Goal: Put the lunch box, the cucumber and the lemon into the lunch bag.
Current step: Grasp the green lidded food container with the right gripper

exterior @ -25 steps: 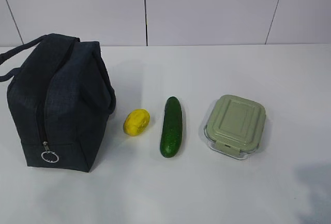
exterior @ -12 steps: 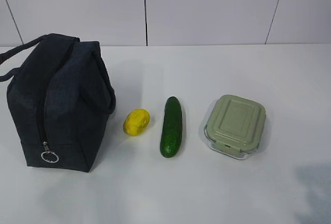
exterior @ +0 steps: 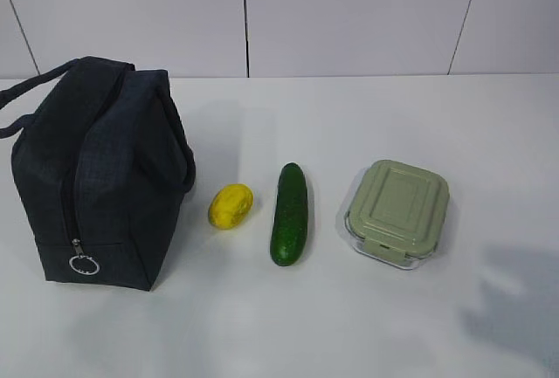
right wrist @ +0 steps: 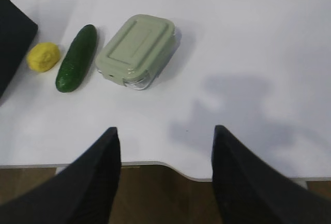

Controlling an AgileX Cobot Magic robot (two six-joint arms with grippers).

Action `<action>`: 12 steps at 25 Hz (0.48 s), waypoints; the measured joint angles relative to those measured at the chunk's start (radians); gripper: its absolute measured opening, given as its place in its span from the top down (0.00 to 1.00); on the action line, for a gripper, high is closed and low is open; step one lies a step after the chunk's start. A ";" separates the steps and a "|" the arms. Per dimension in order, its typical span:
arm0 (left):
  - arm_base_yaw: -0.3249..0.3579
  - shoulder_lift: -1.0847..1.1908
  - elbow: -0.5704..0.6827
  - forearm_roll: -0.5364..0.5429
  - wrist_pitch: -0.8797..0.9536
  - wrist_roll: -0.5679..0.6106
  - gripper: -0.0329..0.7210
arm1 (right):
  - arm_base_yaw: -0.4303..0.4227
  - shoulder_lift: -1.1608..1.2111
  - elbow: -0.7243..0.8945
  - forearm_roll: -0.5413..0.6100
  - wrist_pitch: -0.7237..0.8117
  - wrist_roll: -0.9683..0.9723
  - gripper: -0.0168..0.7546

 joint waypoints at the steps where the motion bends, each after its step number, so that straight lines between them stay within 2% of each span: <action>1: 0.000 0.000 0.000 0.000 0.000 0.000 0.53 | 0.000 0.044 -0.001 0.028 -0.026 0.005 0.43; 5: 0.000 0.000 0.000 0.000 0.000 0.000 0.53 | 0.000 0.228 -0.001 0.150 -0.127 0.009 0.43; 12: 0.000 0.000 0.000 0.000 0.000 0.000 0.53 | 0.000 0.485 -0.001 0.269 -0.282 0.009 0.43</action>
